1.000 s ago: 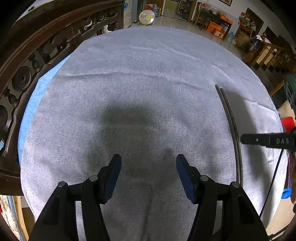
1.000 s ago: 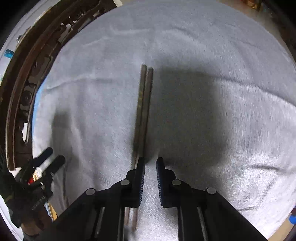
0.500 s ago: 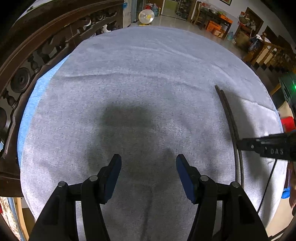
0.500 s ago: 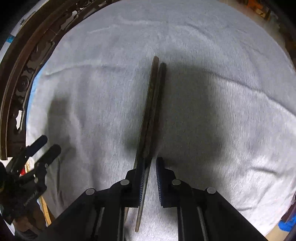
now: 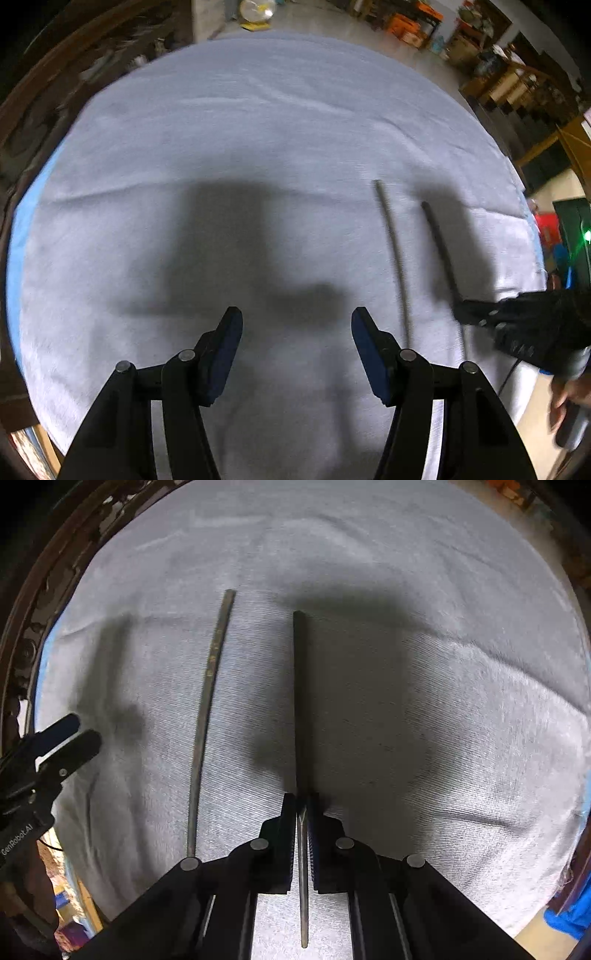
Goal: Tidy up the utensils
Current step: 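Close the left gripper on the other dark chopstick while the right gripper holds its chopstick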
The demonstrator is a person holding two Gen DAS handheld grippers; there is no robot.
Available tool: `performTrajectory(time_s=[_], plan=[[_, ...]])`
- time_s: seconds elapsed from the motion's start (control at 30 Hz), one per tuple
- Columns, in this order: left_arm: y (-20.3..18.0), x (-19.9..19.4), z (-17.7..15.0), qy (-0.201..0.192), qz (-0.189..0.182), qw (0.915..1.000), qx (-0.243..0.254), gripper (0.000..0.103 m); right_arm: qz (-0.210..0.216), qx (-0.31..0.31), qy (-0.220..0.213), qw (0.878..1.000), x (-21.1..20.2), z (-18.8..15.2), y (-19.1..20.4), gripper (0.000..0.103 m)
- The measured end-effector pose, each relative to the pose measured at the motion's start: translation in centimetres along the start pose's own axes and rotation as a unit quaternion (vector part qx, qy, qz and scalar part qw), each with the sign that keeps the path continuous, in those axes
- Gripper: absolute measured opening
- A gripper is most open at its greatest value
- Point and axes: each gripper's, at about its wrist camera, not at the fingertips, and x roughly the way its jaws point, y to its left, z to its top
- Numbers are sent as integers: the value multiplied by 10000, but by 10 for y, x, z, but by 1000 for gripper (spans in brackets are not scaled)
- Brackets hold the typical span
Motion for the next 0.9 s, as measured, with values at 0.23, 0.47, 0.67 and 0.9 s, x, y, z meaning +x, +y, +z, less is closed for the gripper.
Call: performTrajectory(time_s=[0.23, 0.47, 0.67, 0.9], plan=[[-54, 26, 31, 581, -125, 9978, 304, 62, 235, 16, 32, 9997, -6, 2, -21, 9], [-80, 55, 35, 1094, 205, 9919, 604, 40, 428, 35, 81, 9990, -12, 12, -38, 9], [-78, 59, 34, 1468, 346, 9843, 913, 7, 489, 64, 168, 9986, -11, -2, -35, 9], [-69, 56, 26, 1626, 531, 9766, 1306, 7, 388, 159, 101, 9991, -22, 5, -44, 13]])
